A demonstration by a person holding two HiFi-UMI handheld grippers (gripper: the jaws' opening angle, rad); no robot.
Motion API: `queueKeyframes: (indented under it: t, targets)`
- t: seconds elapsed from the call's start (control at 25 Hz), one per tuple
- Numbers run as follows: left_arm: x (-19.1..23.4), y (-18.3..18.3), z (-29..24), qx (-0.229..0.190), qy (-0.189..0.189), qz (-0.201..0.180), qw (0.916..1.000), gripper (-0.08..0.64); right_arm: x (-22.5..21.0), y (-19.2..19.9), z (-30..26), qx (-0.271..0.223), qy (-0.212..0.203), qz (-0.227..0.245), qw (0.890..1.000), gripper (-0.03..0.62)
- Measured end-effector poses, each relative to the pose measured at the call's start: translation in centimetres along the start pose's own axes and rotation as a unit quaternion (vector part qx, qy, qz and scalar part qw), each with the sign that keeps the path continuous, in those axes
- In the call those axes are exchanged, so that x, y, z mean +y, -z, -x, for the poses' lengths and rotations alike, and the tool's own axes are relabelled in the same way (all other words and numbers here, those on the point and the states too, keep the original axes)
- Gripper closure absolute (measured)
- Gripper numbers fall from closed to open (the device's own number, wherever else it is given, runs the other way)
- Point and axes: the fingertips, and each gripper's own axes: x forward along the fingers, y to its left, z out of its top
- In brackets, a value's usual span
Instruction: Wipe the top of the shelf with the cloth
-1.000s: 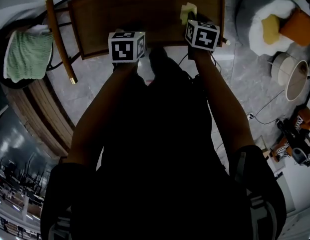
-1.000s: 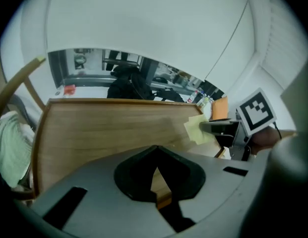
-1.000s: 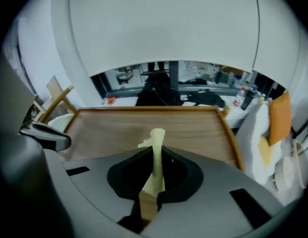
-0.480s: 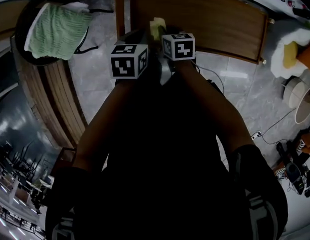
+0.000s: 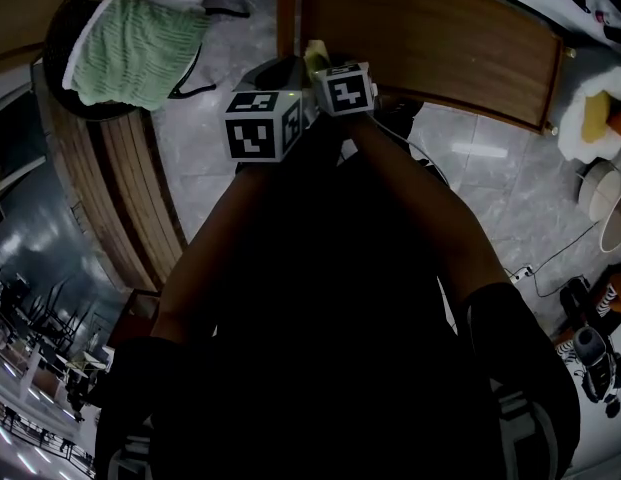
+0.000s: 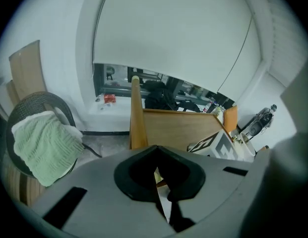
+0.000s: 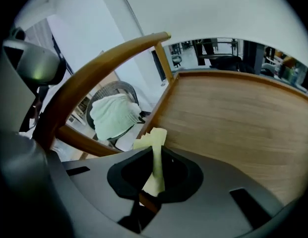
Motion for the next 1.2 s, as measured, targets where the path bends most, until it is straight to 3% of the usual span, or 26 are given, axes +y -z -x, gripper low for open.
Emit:
queueKeyframes:
  t: [0.4,0.76,1.2]
  targets:
    - [-4.3,0.3,-2.2,0.017,0.029,-0.012,0.9994,0.549,-4.1,1.9,2.1,0.028,0.024,0.026,0.999,0.549]
    - [-10.6,2.5,-7.2,0.054,0.024,-0.015,0.9982,0.549,-13.9,4.9,7.9,0.025,0.068,0.016,0.997,0.549]
    - [-22.3,2.3,-13.1,0.065,0.055,-0.047,0.9952,0.548,-25.7,9.3,15.3,0.028,0.105,-0.024,0.994,0.549]
